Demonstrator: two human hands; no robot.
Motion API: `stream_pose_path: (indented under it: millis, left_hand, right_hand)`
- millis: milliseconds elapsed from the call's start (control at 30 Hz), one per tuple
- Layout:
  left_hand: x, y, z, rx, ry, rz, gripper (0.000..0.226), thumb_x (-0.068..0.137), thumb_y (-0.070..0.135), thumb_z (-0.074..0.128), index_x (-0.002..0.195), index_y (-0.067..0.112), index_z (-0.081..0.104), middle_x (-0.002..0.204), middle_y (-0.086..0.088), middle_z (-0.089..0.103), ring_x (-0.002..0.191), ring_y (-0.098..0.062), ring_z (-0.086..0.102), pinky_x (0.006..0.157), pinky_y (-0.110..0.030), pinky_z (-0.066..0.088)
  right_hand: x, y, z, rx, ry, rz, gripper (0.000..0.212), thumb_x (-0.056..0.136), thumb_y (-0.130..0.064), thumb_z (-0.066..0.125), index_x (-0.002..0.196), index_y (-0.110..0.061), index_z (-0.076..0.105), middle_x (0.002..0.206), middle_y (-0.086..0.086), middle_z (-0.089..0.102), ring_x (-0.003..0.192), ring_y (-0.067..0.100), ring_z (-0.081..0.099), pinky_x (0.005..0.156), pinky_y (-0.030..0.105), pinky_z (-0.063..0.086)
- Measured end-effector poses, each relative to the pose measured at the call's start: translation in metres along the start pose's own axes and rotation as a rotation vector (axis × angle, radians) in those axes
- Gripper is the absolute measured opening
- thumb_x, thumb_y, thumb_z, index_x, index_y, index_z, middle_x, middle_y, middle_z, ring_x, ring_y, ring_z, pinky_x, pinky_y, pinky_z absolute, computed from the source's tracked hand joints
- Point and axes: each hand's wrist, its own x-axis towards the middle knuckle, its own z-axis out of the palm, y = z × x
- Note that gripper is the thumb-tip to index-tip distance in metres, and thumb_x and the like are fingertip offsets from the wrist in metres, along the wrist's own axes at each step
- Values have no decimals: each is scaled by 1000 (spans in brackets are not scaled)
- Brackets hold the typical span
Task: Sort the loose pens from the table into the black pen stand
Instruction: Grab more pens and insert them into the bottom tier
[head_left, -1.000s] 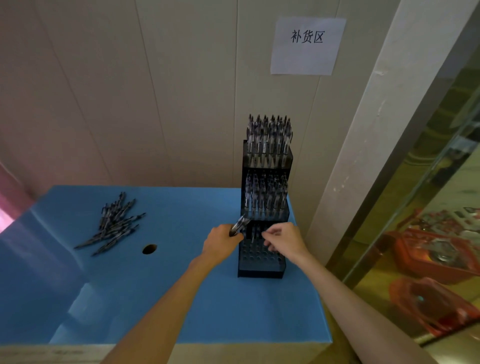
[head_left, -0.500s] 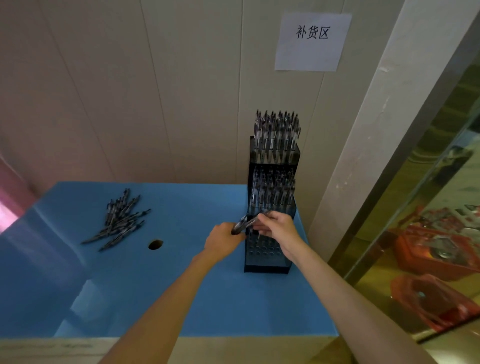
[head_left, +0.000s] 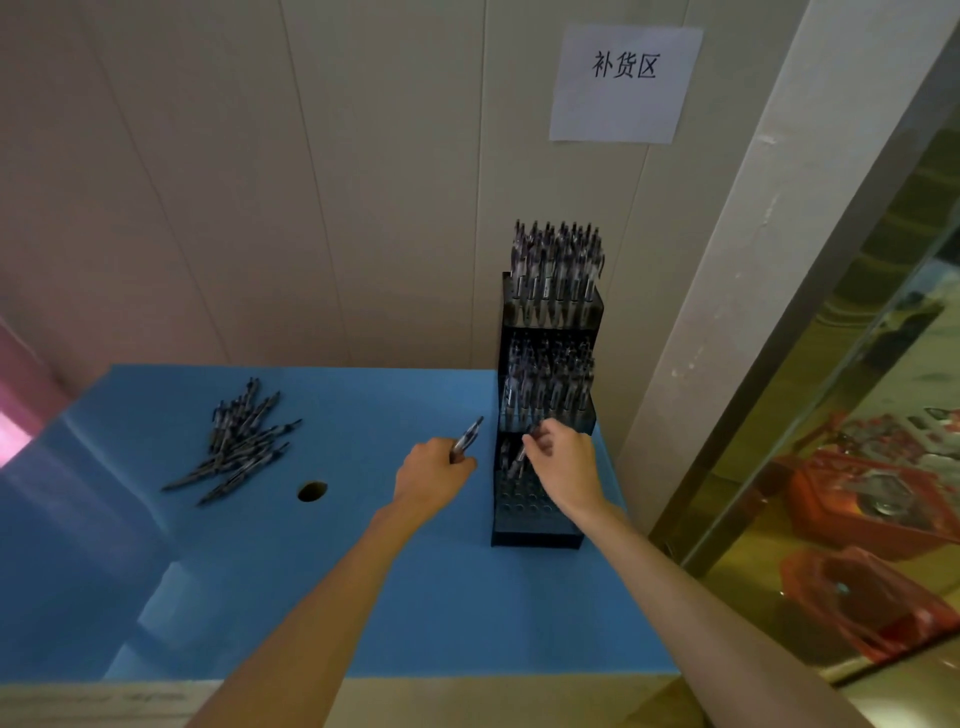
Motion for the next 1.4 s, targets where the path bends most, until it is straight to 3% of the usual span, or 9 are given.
stream_pose_path:
  millis: [200,467,700,900,967,1033,1133,1233,1400]
  left_hand:
    - [1,-2,-2,-5,-5,18,39,87,26,61,64,20,30,57,2,35,52,-17,30,53,-28,25]
    - [0,-11,-3,-19,-13,29,38,87,25,61,65,19,31,58,0,35,53,-17,31,54,-29,25]
    - [0,-10,-1,-20,-37,20,39,85,26,60,63,20,28,57,1,34,52,-18,29,54,-31,25]
    - [0,-7,1,-9,-55,19,41,87,26,61,63,19,28,57,1,34,52,-18,31,54,-29,25]
    - [1,-5,3,-5,-66,16,41,87,26,62,63,19,30,57,1,36,52,-18,32,54,-29,26]
    - [2,0,4,1,-82,23,41,87,28,63,62,19,32,57,1,38,52,-17,35,54,-28,28]
    - [1,12,7,20,-108,56,41,90,32,64,60,20,38,56,2,43,52,-17,40,51,-29,29]
    - [-3,23,9,48,-111,94,39,90,27,61,58,24,38,57,2,44,54,-17,42,52,-29,32]
    - [-8,32,7,176,-116,136,36,90,28,58,60,23,39,59,2,48,59,-20,48,52,-28,33]
  right_hand:
    - [-1,1,10,-107,-66,-30,22,96,-21,66,78,-13,57,72,1,67,67,12,64,65,28,55]
    - [3,2,21,-152,-115,-16,19,93,-22,71,78,-9,69,71,2,69,67,12,66,65,29,55]
    - [-6,18,36,-278,-178,61,38,94,-25,68,59,-13,58,60,3,63,57,14,61,55,30,52]
    - [-4,21,33,-300,-216,90,26,91,-27,71,71,-10,75,64,3,70,59,12,65,63,37,60]
    - [-3,12,25,-159,-232,103,18,89,-21,71,74,-12,77,68,0,73,64,11,68,67,32,61]
    - [-5,-3,15,143,-271,171,11,89,-14,70,82,-13,78,75,0,75,73,14,72,71,27,60]
    - [-7,-24,3,474,-359,273,8,90,-18,71,91,-17,79,86,0,77,81,11,70,73,24,57]
    - [-7,-32,-3,574,-345,280,7,90,-24,74,91,-20,79,89,-4,76,82,5,68,74,22,56]
    - [-8,-27,-6,644,-302,301,13,92,-20,71,98,-9,76,93,1,77,89,12,72,73,20,55]
